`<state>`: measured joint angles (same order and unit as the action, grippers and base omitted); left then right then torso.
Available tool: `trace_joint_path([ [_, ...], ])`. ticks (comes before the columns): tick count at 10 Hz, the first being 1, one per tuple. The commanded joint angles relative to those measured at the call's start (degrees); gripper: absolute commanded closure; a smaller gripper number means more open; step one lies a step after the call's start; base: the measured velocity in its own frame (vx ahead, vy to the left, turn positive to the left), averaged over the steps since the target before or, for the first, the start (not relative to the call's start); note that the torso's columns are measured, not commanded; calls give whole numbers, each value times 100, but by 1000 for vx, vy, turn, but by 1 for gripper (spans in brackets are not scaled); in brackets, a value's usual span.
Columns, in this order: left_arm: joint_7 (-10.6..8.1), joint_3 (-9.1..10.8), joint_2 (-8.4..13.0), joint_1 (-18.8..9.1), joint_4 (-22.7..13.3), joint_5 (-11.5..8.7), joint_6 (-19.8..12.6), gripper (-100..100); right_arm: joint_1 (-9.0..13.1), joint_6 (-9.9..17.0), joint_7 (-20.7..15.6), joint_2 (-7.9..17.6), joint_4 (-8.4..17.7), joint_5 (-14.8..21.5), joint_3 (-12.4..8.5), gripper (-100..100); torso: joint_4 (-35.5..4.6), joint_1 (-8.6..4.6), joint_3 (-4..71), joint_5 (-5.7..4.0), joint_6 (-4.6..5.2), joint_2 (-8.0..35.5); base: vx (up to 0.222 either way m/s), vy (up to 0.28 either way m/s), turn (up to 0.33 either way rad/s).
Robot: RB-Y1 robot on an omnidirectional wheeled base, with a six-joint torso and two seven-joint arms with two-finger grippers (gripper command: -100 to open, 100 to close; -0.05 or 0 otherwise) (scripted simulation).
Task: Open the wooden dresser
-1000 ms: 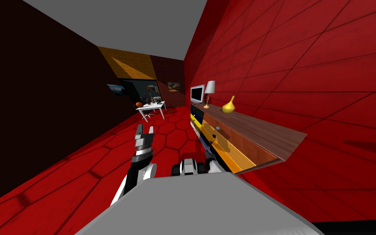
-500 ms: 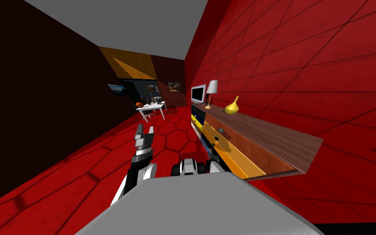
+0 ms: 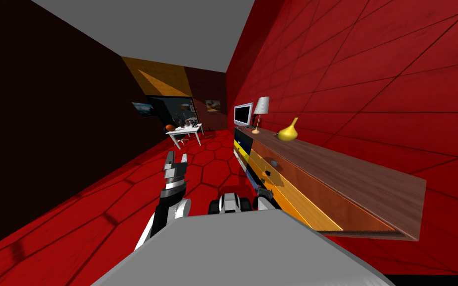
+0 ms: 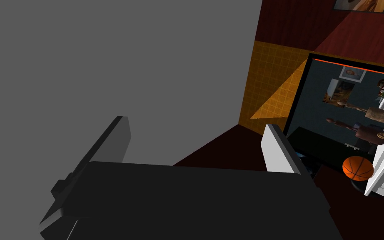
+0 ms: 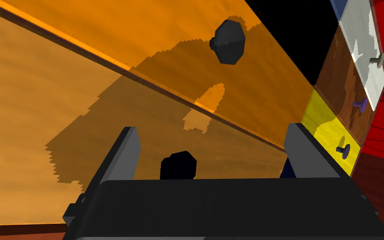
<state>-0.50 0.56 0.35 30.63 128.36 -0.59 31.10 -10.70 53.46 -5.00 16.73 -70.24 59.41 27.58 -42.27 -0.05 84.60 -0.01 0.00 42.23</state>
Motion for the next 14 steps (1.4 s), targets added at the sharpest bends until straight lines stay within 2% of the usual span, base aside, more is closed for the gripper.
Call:
trace_joint_path([
  [1,0,0,0,0,0,0,0,0,179,309,-39,60,325,234,48,-100,-2,0,-5,0,0,11,70,-7,19],
  [7,0,0,0,0,0,0,0,0,521,1053,-127,293,982,893,175,-100,-3,7,-7,2,0,14,110,-13,21],
  [8,0,0,0,-1,0,0,0,0,530,962,-80,242,1001,841,170,-100,-4,9,-10,2,0,17,37,-3,5],
  [9,0,0,0,-1,0,0,0,0,510,988,82,228,1140,914,191,-100,-6,9,-15,2,1,26,67,-64,43],
  [10,0,0,1,-1,0,0,0,0,510,987,2,234,1078,892,188,-100,-3,-12,-7,-3,0,10,41,-43,16],
  [11,0,0,0,-1,0,0,0,0,507,989,27,234,1087,898,190,100,-2,0,-5,-2,0,11,4,-10,-17],
  [14,0,-2,-2,-3,0,0,0,0,488,1101,-148,160,914,901,222,100,3,38,1,-13,-37,-19,-57,156,-31],
])
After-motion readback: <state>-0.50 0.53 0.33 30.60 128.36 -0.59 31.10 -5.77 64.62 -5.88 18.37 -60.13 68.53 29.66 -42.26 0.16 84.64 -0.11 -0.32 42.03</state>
